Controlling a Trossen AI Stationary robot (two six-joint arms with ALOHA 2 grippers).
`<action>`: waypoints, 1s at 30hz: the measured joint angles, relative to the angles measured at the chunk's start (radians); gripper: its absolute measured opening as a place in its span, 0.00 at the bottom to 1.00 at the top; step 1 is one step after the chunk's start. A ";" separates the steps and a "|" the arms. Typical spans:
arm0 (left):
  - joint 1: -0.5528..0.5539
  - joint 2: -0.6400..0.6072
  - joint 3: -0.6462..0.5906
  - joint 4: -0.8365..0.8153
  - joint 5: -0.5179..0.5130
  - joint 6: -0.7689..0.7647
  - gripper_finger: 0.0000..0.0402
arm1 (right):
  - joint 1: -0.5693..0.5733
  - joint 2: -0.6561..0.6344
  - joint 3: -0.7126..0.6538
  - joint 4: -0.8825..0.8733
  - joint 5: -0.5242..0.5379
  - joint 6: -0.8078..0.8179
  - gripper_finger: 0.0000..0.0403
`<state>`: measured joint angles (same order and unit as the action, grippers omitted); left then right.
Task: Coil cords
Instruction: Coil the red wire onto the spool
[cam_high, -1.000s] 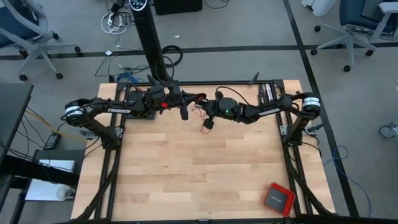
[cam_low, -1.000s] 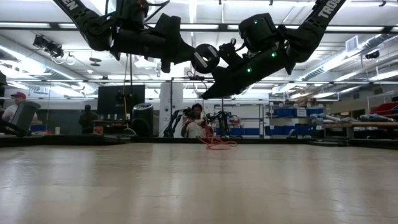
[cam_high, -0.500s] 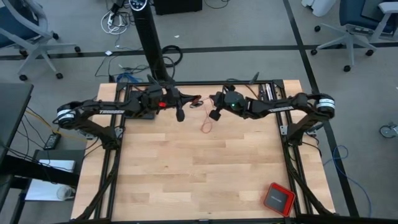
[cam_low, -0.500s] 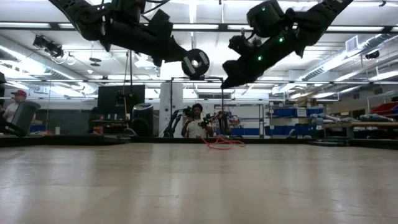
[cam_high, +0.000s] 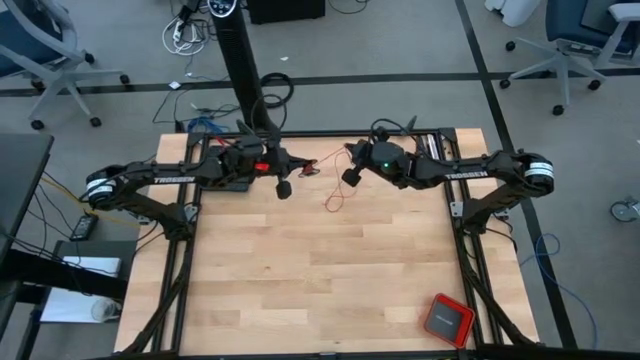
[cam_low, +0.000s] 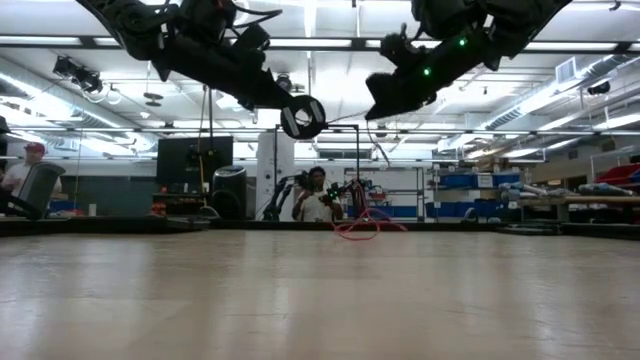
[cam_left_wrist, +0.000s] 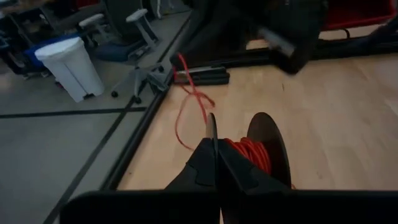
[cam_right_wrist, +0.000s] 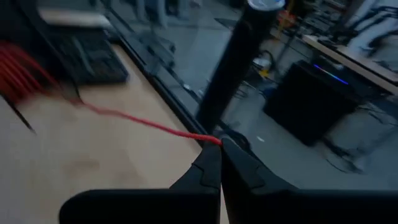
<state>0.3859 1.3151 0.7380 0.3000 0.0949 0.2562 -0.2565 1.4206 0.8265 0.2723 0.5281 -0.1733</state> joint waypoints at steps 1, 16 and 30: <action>0.000 0.000 0.000 -0.006 0.001 0.000 0.00 | 0.004 -0.001 0.000 0.019 -0.019 0.007 0.00; -0.009 0.074 -0.002 0.039 -0.137 -0.013 0.00 | 0.045 0.002 0.000 0.157 -0.094 0.074 0.00; -0.019 0.079 -0.002 0.108 -0.302 -0.157 0.00 | 0.045 0.198 0.004 0.501 -0.412 0.173 0.00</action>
<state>0.3665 1.3945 0.7364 0.4078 -0.2072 0.0992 -0.2114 1.6183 0.8303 0.7730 0.1165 -0.0003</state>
